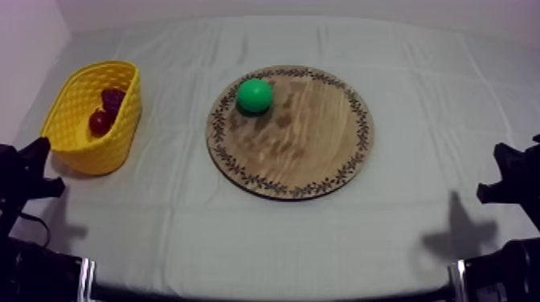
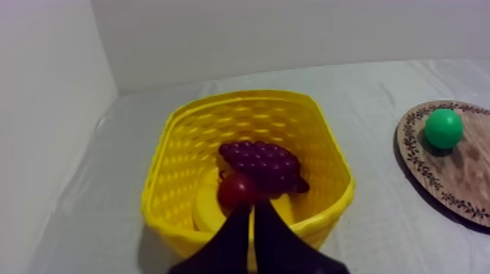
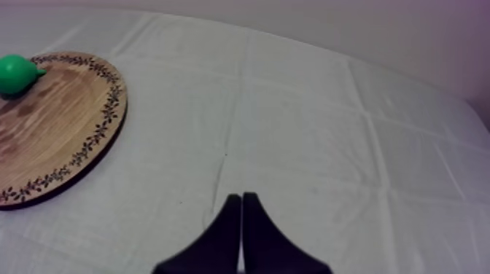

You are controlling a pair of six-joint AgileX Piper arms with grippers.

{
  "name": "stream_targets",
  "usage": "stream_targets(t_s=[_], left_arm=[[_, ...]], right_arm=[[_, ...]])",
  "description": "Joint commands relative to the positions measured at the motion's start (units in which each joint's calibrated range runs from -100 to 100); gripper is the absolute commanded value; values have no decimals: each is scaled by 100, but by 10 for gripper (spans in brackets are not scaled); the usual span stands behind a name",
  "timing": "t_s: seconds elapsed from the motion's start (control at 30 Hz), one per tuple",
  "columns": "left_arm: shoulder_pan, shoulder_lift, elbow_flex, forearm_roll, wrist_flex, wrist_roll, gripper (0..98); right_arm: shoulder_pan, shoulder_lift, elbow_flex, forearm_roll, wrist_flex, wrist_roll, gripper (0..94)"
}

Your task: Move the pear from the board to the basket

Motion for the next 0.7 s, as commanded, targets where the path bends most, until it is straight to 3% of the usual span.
stream_targets(t_s=[0.0, 0.67], left_arm=[[139, -12, 12, 114, 100, 392, 0], [113, 3, -18, 77, -91, 290, 0]], right_arm=[[1, 1, 5, 0, 1, -5, 5], [1, 1, 5, 0, 1, -5, 5]])
